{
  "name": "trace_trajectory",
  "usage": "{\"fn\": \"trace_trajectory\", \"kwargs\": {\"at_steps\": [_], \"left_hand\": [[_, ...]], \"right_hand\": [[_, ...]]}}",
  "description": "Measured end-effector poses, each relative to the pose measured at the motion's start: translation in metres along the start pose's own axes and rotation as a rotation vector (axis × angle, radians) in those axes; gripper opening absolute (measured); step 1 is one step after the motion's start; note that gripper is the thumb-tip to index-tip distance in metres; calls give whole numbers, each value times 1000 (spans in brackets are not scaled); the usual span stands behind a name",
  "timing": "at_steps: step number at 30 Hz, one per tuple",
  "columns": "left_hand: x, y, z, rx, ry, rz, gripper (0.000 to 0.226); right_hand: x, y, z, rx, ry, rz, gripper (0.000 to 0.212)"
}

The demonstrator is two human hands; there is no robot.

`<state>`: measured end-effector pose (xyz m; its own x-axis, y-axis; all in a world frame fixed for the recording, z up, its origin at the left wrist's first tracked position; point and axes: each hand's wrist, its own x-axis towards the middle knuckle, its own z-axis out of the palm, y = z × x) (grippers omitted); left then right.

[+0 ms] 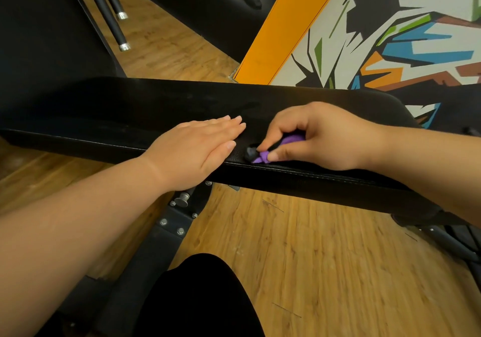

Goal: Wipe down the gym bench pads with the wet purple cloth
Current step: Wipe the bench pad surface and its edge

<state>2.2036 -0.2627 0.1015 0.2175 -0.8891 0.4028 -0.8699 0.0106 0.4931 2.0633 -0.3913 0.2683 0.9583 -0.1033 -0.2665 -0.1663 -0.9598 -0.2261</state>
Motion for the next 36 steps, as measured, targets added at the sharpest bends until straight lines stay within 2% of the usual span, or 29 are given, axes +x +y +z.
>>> {"fn": "trace_trajectory", "kwargs": {"at_steps": [7, 14, 18, 22, 30, 36], "left_hand": [[-1, 4, -2, 1, 3, -13, 72], [-1, 3, -1, -13, 13, -9, 71], [-2, 4, -1, -25, 15, -14, 70], [0, 4, -1, -29, 16, -33, 59], [0, 3, -2, -49, -1, -31, 59], [1, 1, -10, -74, -22, -81, 46]], "right_hand": [[21, 10, -2, -31, 25, 66, 12], [-25, 3, -12, 116, -153, -40, 18], [9, 4, -5, 99, -99, -6, 15], [24, 5, 0, 60, -65, 13, 15], [-6, 4, -11, 92, -172, 5, 14], [37, 5, 5, 39, -20, 48, 14]]}}
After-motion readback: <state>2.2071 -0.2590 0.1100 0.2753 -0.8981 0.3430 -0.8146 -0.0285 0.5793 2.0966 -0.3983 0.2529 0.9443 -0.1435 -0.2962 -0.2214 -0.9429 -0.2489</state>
